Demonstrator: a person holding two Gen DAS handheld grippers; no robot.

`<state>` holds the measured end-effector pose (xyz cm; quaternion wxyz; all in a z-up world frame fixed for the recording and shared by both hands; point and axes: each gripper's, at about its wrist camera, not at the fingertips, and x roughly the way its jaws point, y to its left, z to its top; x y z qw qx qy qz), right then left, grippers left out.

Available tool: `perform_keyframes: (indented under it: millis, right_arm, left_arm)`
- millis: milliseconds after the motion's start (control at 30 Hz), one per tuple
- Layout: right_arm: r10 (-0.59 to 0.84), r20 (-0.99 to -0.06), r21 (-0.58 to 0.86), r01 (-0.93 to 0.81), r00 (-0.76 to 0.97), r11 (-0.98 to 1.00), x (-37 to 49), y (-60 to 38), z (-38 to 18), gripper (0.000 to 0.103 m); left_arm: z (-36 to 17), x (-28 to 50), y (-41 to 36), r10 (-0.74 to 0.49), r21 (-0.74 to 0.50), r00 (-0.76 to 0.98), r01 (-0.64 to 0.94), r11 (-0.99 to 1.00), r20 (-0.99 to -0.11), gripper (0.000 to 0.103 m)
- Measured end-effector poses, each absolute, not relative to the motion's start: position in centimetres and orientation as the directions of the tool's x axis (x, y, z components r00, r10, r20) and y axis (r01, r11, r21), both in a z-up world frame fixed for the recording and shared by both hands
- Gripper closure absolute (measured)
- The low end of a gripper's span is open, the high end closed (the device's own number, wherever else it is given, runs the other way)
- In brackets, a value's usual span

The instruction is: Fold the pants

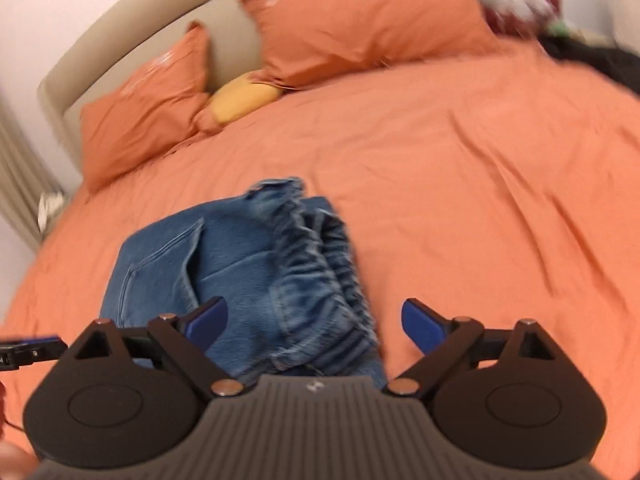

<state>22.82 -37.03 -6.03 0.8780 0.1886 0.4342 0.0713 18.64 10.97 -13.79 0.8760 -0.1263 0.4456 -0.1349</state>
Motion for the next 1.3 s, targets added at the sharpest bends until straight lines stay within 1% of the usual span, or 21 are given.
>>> perform_keyframes:
  millis: [67, 133, 233, 400, 533, 567, 600, 633, 667, 700, 733, 833, 867, 900, 933, 1000, 1067, 1200, 1300]
  right_arm:
    - [0.342, -0.742, 0.478, 0.096, 0.577, 0.873, 23.1, -38.4, -7.8, 0.013]
    - [0.402, -0.741, 0.560, 0.164, 0.538, 0.812, 23.7, -39.6, -9.8, 0.014]
    - [0.495, -0.699, 0.662, 0.204, 0.517, 0.722, 24.1, -40.6, -11.8, 0.014]
    - [0.578, -0.659, 0.725, 0.204, 0.480, 0.658, 24.7, -41.0, -13.9, 0.014]
    - [0.611, -0.652, 0.729, 0.150, 0.448, 0.668, 25.4, -40.6, -14.7, 0.015]
    - [0.616, -0.651, 0.729, 0.139, 0.444, 0.671, 25.7, -40.5, -14.8, 0.016]
    - [0.623, -0.647, 0.732, 0.131, 0.439, 0.668, 25.9, -40.6, -14.9, 0.019]
    - [0.625, -0.649, 0.733, 0.136, 0.434, 0.666, 26.1, -40.6, -15.1, 0.020]
    - [0.627, -0.651, 0.733, 0.138, 0.429, 0.666, 26.3, -40.5, -15.1, 0.022]
    - [0.625, -0.654, 0.729, 0.132, 0.426, 0.672, 26.6, -40.3, -15.1, 0.024]
    - [0.620, -0.662, 0.720, 0.129, 0.421, 0.682, 26.6, -40.2, -15.0, 0.025]
    - [0.606, -0.680, 0.698, 0.109, 0.413, 0.708, 26.4, -39.8, -14.2, 0.033]
    - [0.602, -0.683, 0.690, 0.096, 0.413, 0.717, 26.4, -39.7, -13.7, 0.037]
    - [0.599, -0.686, 0.684, 0.087, 0.413, 0.724, 26.3, -39.6, -13.3, 0.041]
    - [0.596, -0.688, 0.680, 0.083, 0.413, 0.728, 26.2, -39.5, -12.8, 0.043]
    - [0.594, -0.685, 0.678, 0.070, 0.422, 0.732, 26.1, -39.4, -11.7, 0.049]
    - [0.603, -0.667, 0.690, 0.058, 0.438, 0.721, 25.9, -39.3, -10.4, 0.053]
    - [0.631, -0.641, 0.706, 0.012, 0.438, 0.708, 25.4, -37.6, -7.7, 0.055]
    - [0.659, -0.615, 0.731, 0.000, 0.433, 0.682, 24.8, -35.2, -6.6, 0.056]
  left_arm:
    - [-14.8, 20.1, 12.1, -0.388, -0.406, 0.540, 0.092, 0.909, -0.747, 0.015]
    - [-15.9, 21.4, 12.8, -0.409, -0.442, 0.513, 0.063, 0.895, -0.755, 0.015]
    - [-17.7, 22.5, 13.3, -0.451, -0.493, 0.480, 0.044, 0.869, -0.752, 0.015]
    - [-20.3, 23.9, 13.3, -0.499, -0.543, 0.417, 0.015, 0.840, -0.760, 0.015]
    - [-21.4, 24.2, 13.0, -0.539, -0.582, 0.404, 0.020, 0.813, -0.739, 0.014]
    - [-21.5, 24.3, 12.9, -0.541, -0.582, 0.401, 0.026, 0.813, -0.739, 0.017]
    - [-21.6, 24.4, 13.0, -0.548, -0.586, 0.400, 0.032, 0.810, -0.735, 0.022]
    - [-21.7, 24.4, 13.2, -0.564, -0.603, 0.396, 0.033, 0.797, -0.724, 0.027]
    - [-22.0, 24.5, 13.4, -0.590, -0.632, 0.384, 0.023, 0.775, -0.710, 0.041]
    - [-22.3, 24.6, 13.7, -0.618, -0.664, 0.374, 0.008, 0.748, -0.691, 0.051]
    - [-22.4, 24.7, 13.8, -0.623, -0.673, 0.371, -0.005, 0.740, -0.688, 0.051]
    - [-21.6, 24.4, 13.1, -0.594, -0.630, 0.381, 0.038, 0.776, -0.708, 0.060]
    - [-21.1, 24.2, 12.9, -0.587, -0.619, 0.386, 0.049, 0.784, -0.712, 0.065]
    - [-20.6, 24.1, 12.8, -0.579, -0.609, 0.392, 0.058, 0.791, -0.715, 0.067]
    - [-20.1, 24.0, 12.6, -0.572, -0.599, 0.396, 0.067, 0.798, -0.718, 0.069]
    - [-19.1, 23.9, 12.3, -0.562, -0.579, 0.401, 0.091, 0.810, -0.723, 0.073]
    - [-17.9, 23.8, 12.2, -0.561, -0.569, 0.399, 0.113, 0.815, -0.725, 0.076]
    - [-14.9, 23.6, 13.3, -0.527, -0.513, 0.417, 0.157, 0.844, -0.740, 0.077]
    - [-12.8, 23.2, 15.8, -0.514, -0.497, 0.424, 0.160, 0.853, -0.746, 0.078]
